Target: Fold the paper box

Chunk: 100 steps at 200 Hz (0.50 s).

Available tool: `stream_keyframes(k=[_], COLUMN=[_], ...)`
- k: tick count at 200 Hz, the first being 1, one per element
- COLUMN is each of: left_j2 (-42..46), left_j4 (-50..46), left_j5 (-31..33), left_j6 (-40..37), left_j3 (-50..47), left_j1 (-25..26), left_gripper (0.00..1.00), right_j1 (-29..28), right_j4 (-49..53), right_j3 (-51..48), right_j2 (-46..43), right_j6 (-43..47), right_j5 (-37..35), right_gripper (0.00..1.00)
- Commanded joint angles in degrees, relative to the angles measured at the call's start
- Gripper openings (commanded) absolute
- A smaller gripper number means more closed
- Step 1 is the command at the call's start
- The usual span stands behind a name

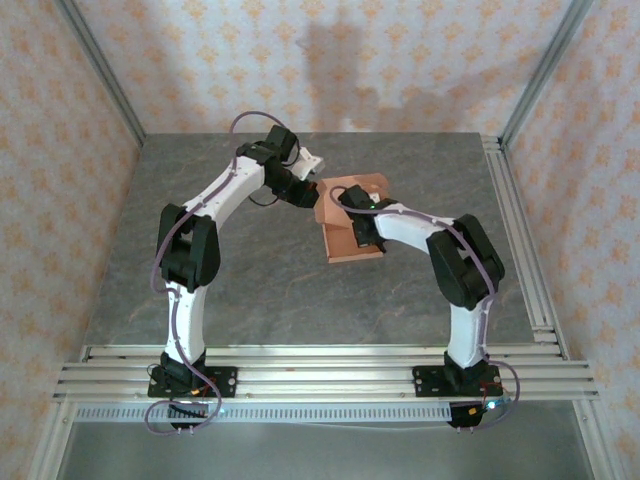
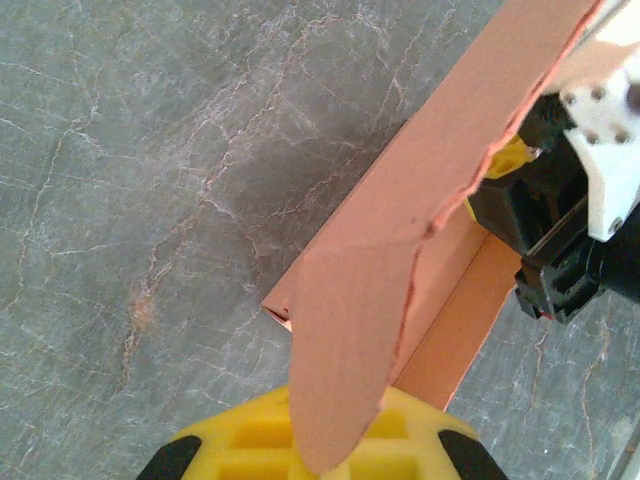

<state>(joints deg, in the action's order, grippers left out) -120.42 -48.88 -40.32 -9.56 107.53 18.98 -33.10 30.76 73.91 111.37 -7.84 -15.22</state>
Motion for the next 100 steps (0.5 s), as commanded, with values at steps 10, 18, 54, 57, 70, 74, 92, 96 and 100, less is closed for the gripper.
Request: stream_keyframes(k=[10, 18, 54, 57, 70, 74, 92, 96, 100], left_j2=[0.53, 0.53, 0.80, 0.88, 1.03, 1.12, 1.22, 1.22, 1.22], left_j4=[-1.08, -1.06, -0.59, -0.60, -0.35, -0.34, -0.36, -0.41, -0.42], left_j5=[-2.00, -2.05, -2.39, -2.43, -2.57, -2.50, -2.49, -2.51, -2.41], left_j6=[-0.95, -0.90, -0.72, -0.72, -0.77, -0.80, -0.81, -0.84, -0.87], left_j3=[-0.08, 0.01, -0.56, -0.56, -0.86, -0.97, -0.96, -0.96, -1.08], left_j1=[-0.97, -1.09, -1.05, -1.05, -1.05, -1.05, -1.07, -1.05, -1.05], left_gripper=[0.00, 0.00, 0.00, 0.00, 0.00, 0.00, 0.00, 0.00, 0.00], right_j1=[-2.68, -3.25, -4.05, -4.08, -4.15, -4.08, -4.08, -4.08, -4.08], right_j4=[7.85, 8.47, 9.86, 9.87, 10.05, 9.73, 7.78, 7.32, 6.75], right_j3=[-0.45, -0.23, 0.43, 0.44, 0.72, 0.62, 0.24, 0.18, 0.09], right_j2=[4.47, 5.10, 7.29, 7.50, 8.48, 8.51, 7.71, 7.37, 6.92], right_j6=[-5.46, -5.77, -5.98, -5.97, -6.21, -6.22, -6.23, -6.15, -5.97], right_j5=[-11.24, -13.24, -16.54, -16.65, -16.45, -15.89, -13.03, -12.29, -11.57], right_gripper=[0.00, 0.00, 0.00, 0.00, 0.00, 0.00, 0.00, 0.00, 0.00])
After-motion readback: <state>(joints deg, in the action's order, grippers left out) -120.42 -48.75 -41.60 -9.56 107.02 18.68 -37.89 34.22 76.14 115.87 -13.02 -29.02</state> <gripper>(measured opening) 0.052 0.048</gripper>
